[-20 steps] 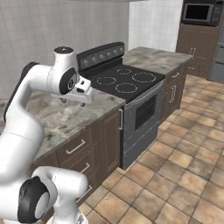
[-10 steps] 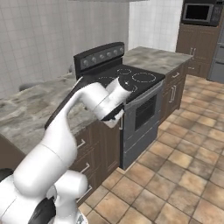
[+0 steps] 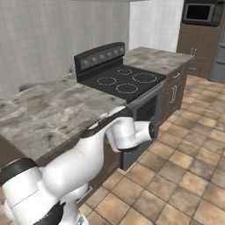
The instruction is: Take a straw from the drawer in front and place it inside the glass cup on the dining counter.
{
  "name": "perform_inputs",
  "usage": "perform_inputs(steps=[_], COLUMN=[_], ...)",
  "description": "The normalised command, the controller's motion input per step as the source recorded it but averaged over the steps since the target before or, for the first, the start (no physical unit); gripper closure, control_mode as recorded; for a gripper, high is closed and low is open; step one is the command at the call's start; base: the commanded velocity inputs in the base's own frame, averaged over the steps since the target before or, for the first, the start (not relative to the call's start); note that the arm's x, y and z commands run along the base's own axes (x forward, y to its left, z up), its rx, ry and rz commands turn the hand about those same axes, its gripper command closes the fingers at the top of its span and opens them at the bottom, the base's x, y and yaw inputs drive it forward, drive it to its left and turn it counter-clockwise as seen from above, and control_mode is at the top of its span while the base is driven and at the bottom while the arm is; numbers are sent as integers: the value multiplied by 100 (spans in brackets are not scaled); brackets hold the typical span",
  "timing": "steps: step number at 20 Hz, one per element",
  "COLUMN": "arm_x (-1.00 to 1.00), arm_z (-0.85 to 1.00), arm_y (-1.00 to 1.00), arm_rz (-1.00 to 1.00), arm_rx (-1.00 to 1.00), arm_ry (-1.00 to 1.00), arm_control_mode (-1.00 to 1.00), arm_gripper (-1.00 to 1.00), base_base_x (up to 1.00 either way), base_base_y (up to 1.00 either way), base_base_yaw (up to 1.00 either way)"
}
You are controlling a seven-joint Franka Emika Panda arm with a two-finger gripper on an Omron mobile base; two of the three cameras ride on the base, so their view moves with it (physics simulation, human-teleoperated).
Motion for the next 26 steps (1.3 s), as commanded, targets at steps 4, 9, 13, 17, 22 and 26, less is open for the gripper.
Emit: perform_inputs(steps=[4, 9, 13, 17, 22, 26], arm_x=[13, 24, 23, 30, 51, 51], arm_z=[-80, -74, -64, -54, -48, -48], arm_y=[0, 10, 24, 24, 23, 33], arm_rz=[0, 0, 0, 0, 2, 3], arm_rx=[29, 18, 12, 9, 11, 12], arm_ry=[5, 13, 11, 9, 10, 9], arm_control_mode=[-100, -100, -100, -100, -100, -100], arm_gripper=[-100, -100, -100, -100, -100, -100], base_base_x=[0, 0, 0, 0, 0, 0], base_base_y=[0, 0, 0, 0, 0, 0], base_base_yaw=[0, 0, 0, 0, 0, 0])
